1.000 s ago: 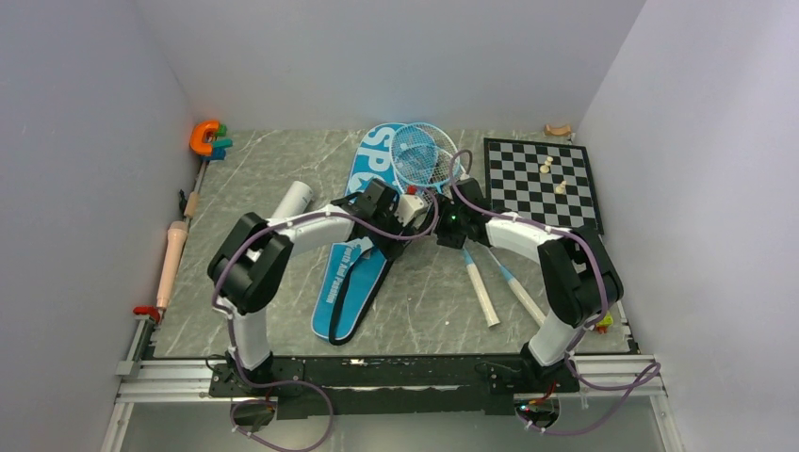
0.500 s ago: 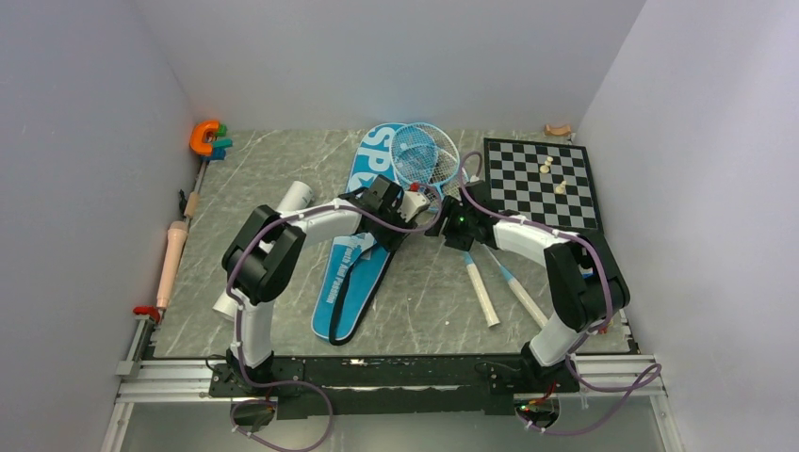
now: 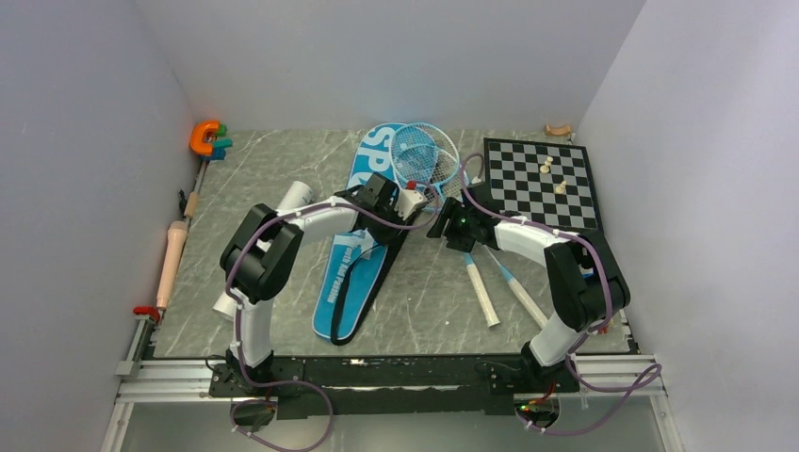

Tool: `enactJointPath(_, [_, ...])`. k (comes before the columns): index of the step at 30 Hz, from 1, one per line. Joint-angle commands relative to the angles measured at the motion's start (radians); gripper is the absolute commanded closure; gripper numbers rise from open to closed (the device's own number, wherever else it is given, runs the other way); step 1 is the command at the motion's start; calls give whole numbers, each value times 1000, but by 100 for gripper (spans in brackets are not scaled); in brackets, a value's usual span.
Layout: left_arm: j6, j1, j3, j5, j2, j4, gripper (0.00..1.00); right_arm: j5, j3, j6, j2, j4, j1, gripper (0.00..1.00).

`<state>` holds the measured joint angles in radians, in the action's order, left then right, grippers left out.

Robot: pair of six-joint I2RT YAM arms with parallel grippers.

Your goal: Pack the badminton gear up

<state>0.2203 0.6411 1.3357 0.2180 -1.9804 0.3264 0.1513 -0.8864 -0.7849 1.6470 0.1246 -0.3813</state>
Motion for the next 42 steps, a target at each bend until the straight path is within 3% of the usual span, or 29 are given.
enactJointPath(1, [0, -25, 29, 13, -35, 51, 93, 11, -1, 8, -35, -39, 5, 34])
enactJointPath(3, [-7, -32, 43, 11, -34, 63, 100, 13, -8, 9, -29, -35, 4, 34])
enactJointPath(12, [-33, -100, 103, 26, 98, 166, 100, 39, -120, 23, 50, -25, 2, 32])
enactJointPath(21, [-71, -132, 75, 76, 241, 224, 100, 179, -198, -84, 178, -166, -22, 30])
enactJointPath(36, [-89, -181, 20, 133, 482, 340, 100, 153, -513, -119, 452, -173, -8, 30])
enactJointPath(42, [-78, -187, -39, 111, 479, 303, 100, 189, -429, -204, 407, -273, -34, 30])
